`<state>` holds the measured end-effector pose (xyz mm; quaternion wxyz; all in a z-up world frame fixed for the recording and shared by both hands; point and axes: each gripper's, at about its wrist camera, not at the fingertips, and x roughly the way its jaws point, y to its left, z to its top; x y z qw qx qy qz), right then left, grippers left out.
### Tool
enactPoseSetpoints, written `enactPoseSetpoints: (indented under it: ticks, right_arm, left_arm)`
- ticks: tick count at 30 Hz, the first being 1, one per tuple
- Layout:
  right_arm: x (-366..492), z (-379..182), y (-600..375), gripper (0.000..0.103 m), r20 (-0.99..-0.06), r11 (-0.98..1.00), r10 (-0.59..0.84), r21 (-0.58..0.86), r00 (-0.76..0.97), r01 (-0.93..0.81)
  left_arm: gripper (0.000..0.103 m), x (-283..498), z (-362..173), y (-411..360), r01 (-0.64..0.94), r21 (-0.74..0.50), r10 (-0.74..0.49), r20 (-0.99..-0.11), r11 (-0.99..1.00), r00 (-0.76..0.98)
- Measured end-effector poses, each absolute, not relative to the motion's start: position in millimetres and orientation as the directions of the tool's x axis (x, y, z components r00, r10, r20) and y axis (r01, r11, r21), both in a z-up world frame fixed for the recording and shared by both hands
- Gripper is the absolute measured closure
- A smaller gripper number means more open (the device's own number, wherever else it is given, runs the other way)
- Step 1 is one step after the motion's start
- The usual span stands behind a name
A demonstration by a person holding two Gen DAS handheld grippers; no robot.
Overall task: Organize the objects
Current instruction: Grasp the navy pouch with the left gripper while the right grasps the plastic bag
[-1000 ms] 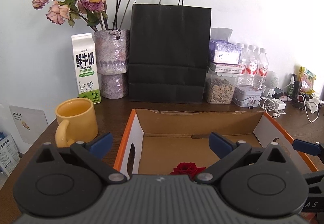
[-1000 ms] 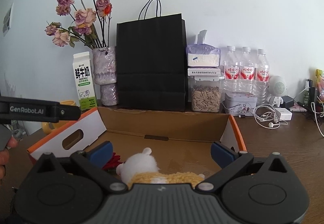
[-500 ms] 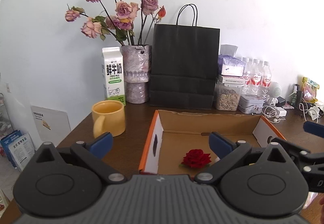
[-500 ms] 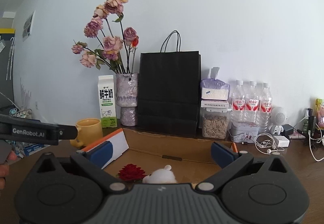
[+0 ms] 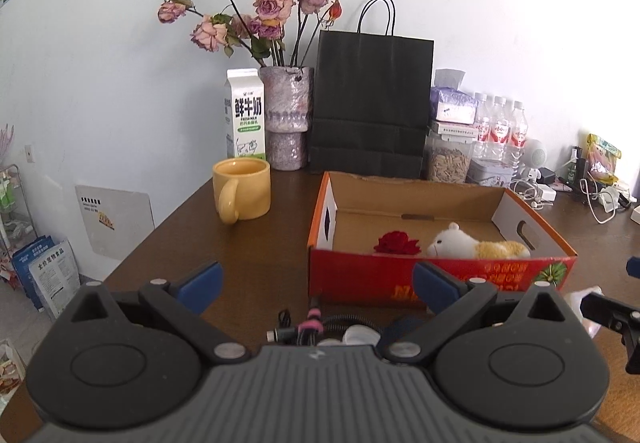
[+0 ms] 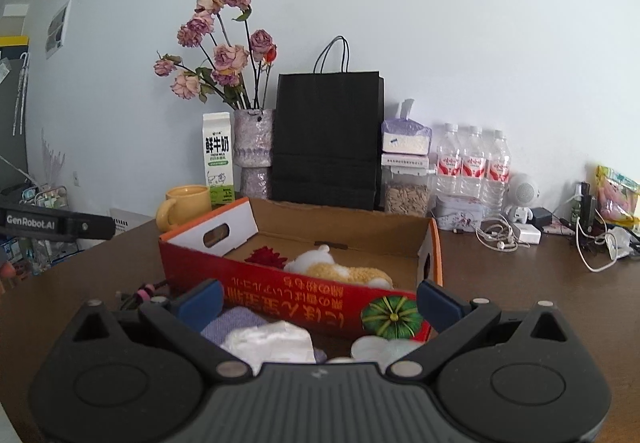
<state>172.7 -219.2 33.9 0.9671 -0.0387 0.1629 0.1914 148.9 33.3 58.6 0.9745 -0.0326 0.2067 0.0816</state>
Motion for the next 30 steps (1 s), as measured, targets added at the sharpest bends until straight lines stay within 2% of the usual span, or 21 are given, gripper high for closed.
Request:
enactPoseSetpoints:
  ticks: [10,19,30]
  right_arm:
    - [145.1,2.5,-245.2,0.0,-0.432,0.943,0.301,0.005,0.85,-0.332]
    - [154.5,-5.0,-258.0,0.0,-0.457,0.95,0.284,0.012,0.843,-0.313]
    - [178.5,-13.4,-269.0,0.0,-0.48,0.959,0.261,0.032,0.837,-0.281]
  left_arm:
    - [0.0,123.0,30.2,27.5,-0.125,-0.018,0.102,-0.468,0.992,0.878]
    - [0.0,127.7,14.7,20.5,-0.07,0.018,0.069,-0.509,0.997,0.858]
    - [0.0,148.3,-0.5,3.5,0.033,0.131,0.046,-0.557,0.991,0.83]
